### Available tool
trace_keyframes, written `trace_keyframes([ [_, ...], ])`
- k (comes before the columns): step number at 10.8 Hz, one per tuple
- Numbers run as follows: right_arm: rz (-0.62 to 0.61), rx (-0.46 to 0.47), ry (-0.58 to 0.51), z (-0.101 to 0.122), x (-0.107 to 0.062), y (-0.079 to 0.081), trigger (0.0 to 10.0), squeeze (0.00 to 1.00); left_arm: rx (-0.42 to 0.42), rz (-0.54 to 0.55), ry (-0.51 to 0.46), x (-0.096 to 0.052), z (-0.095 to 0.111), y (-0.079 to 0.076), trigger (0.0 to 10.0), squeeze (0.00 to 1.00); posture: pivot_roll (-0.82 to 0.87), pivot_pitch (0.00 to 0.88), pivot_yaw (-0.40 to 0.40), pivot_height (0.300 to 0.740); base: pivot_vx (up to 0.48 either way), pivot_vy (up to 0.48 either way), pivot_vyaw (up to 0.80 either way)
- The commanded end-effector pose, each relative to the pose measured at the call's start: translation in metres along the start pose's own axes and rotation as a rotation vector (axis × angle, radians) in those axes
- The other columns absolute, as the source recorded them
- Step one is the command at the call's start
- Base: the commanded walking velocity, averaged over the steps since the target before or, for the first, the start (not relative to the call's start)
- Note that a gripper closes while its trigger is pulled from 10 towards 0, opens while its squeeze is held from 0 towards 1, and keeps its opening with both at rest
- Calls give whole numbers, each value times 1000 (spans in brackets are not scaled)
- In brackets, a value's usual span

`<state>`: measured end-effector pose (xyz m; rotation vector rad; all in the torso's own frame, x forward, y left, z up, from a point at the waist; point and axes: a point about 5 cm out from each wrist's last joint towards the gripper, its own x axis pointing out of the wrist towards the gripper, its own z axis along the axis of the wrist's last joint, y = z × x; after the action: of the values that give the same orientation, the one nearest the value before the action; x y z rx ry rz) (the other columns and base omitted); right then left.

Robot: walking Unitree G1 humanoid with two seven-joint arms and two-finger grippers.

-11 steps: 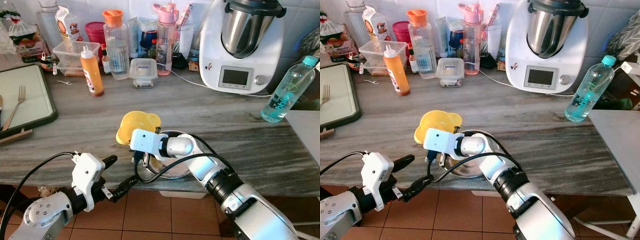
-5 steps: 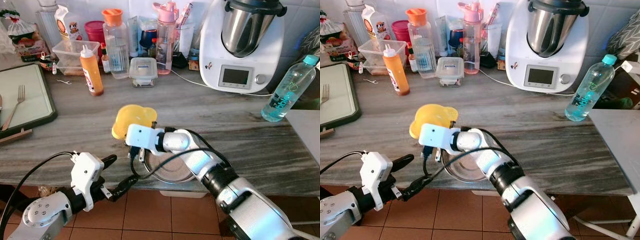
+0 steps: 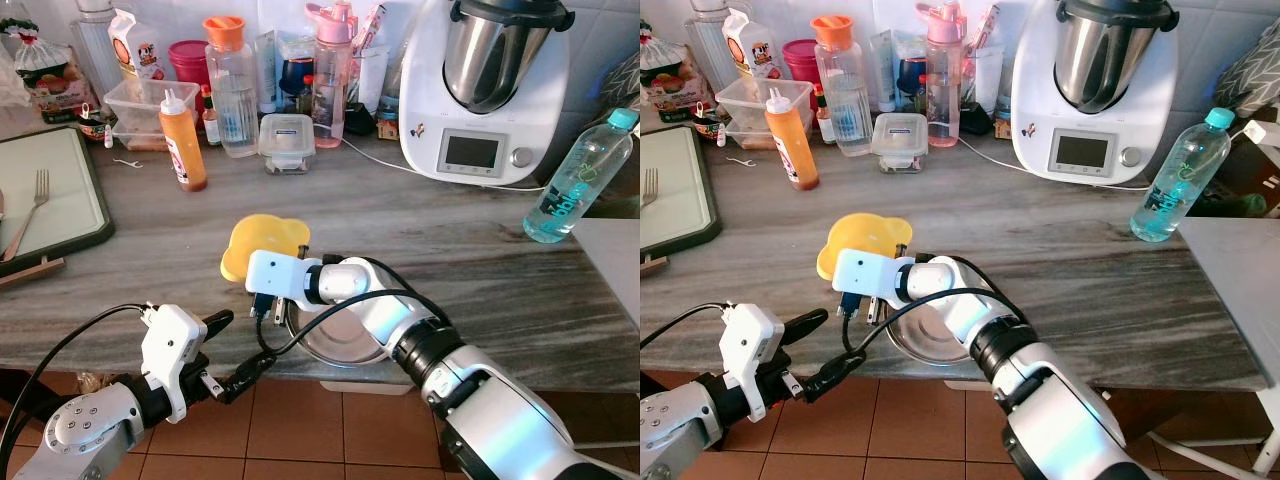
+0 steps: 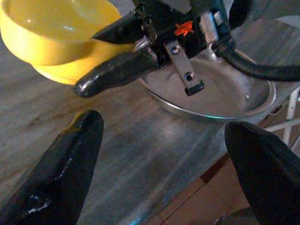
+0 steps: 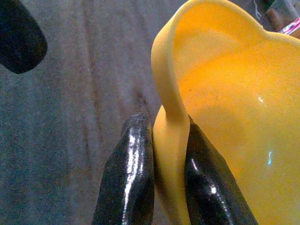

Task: Setting the table

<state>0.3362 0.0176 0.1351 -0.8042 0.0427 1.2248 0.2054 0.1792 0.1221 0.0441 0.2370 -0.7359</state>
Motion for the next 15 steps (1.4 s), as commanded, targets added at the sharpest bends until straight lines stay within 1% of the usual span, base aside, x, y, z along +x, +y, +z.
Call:
trace_keyframes([
  [1, -12, -28, -9, 7, -1, -8, 10000, 1000, 9, -8, 3, -1, 3, 0, 10000, 0, 77, 66, -46, 740, 0, 0, 0],
  [4, -19, -27, 32, -2, -2, -9, 10000, 1000, 9, -8, 3, -1, 4, 2, 10000, 0, 73, 66, -45, 740, 0, 0, 0],
  [5, -21, -28, 34, -3, -3, -10, 10000, 1000, 10, -10, 3, 0, 4, 2, 10000, 0, 72, 66, -45, 740, 0, 0, 0],
  [6, -35, -48, 27, -2, -4, -11, 10000, 1000, 9, -11, 2, 0, 4, 2, 10000, 0, 72, 66, -45, 740, 0, 0, 0],
  [8, -97, -65, -13, 5, -6, -20, 10000, 1000, 7, -11, 3, 0, 4, 2, 10000, 0, 74, 65, -45, 740, 0, 0, 0],
  [9, -148, -72, -56, 14, -10, -28, 10000, 1000, 8, -9, 4, 0, 4, 3, 10000, 0, 75, 62, -43, 740, 0, 0, 0],
  [10, -177, -79, -75, 17, -13, -33, 10000, 1000, 9, -9, 4, 0, 4, 4, 10000, 0, 74, 61, -43, 740, 0, 0, 0],
  [12, -251, -82, -133, 27, -25, -47, 10000, 1000, 11, -8, 0, 2, 4, 4, 10000, 0, 71, 57, -43, 740, 0, 0, 0],
  [13, -270, -71, -154, 28, -31, -48, 10000, 1000, 10, -9, -3, 3, 5, 5, 10000, 0, 67, 53, -41, 740, 0, 0, 0],
  [15, -284, -60, -164, 26, -36, -45, 10000, 1000, 10, -11, -5, 4, 5, 6, 10000, 0, 68, 48, -40, 740, 0, 0, 0],
])
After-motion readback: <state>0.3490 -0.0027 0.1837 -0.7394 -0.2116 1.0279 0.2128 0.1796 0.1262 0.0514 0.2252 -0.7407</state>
